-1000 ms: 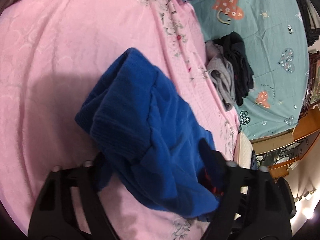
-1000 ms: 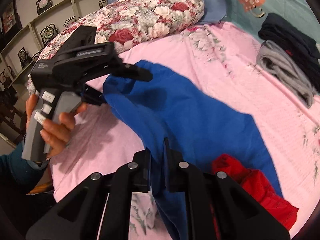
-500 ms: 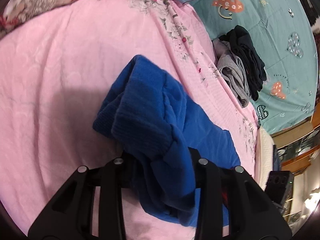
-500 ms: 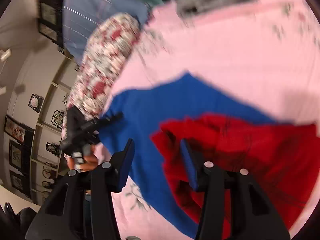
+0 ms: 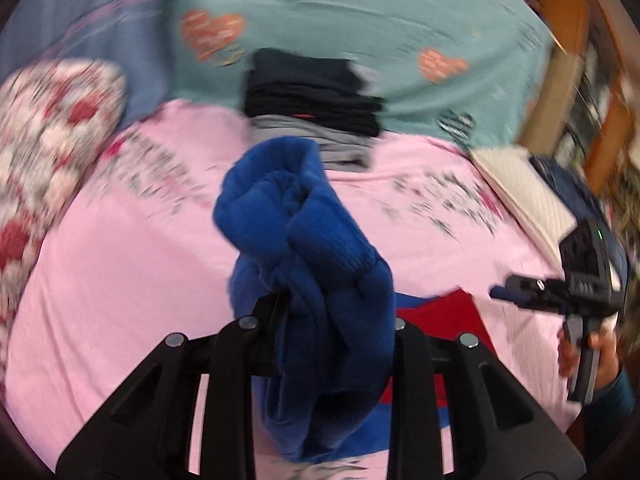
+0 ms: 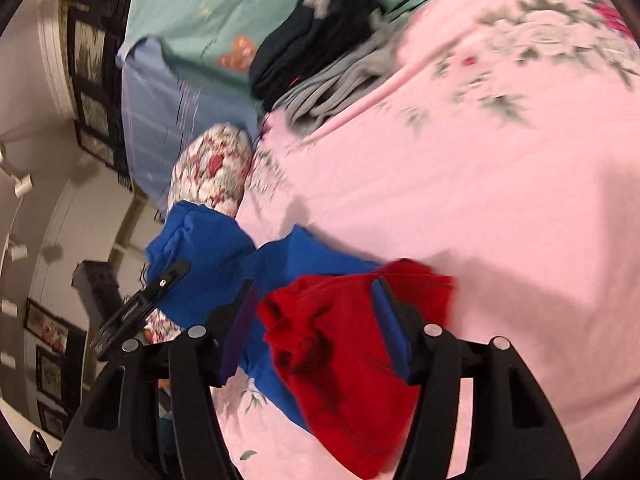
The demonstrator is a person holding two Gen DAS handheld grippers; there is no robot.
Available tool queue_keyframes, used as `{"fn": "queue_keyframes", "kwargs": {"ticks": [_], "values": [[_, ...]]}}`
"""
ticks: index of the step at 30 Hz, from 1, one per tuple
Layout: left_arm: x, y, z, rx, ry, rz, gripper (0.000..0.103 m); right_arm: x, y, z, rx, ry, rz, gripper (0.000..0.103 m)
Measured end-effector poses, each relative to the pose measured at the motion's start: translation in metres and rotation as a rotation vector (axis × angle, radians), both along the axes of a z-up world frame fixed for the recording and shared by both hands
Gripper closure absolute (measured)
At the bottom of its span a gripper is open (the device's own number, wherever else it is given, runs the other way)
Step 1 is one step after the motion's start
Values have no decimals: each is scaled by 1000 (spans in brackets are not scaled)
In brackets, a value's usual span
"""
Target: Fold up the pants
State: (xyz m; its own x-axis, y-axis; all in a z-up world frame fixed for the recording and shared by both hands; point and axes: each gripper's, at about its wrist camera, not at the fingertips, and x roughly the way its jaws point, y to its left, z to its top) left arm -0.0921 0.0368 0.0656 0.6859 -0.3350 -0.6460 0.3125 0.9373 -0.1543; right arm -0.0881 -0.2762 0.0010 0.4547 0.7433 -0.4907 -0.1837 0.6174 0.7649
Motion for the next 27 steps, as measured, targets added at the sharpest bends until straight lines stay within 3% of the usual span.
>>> {"fn": "queue_keyframes", "kwargs": {"ticks": [5,9,11,14,16,17,21,23,25,27], "values": [[-25,-100,-13,164,-19,-250,80,-13,-41,-27,77,34,-80,43],[-30,-143,-51,328,72,-337,78,-19,-59,-47,132,65,-107,43],[-31,-145,-60,339,100,-354,73,-21,-66,-49,144,64,-102,43],[-34,-129,-58,282,129,-376,61,-28,-65,-41,118,18,-85,43],[-38,-114,-47,157,166,-423,11,-31,-60,-33,97,-14,-73,40],[-43,-105,-38,85,165,-452,6,-34,-58,-29,89,-31,-67,39],[-62,-99,-19,-13,135,-518,2,-41,-38,1,98,-108,-9,39],[-59,-100,-27,-50,196,-537,2,-42,-22,19,114,-142,29,38],[-51,-102,-46,-30,255,-524,2,-42,-3,31,159,-158,93,36],[-44,-98,-69,-18,328,-495,2,-42,19,33,208,-122,159,31]]}}
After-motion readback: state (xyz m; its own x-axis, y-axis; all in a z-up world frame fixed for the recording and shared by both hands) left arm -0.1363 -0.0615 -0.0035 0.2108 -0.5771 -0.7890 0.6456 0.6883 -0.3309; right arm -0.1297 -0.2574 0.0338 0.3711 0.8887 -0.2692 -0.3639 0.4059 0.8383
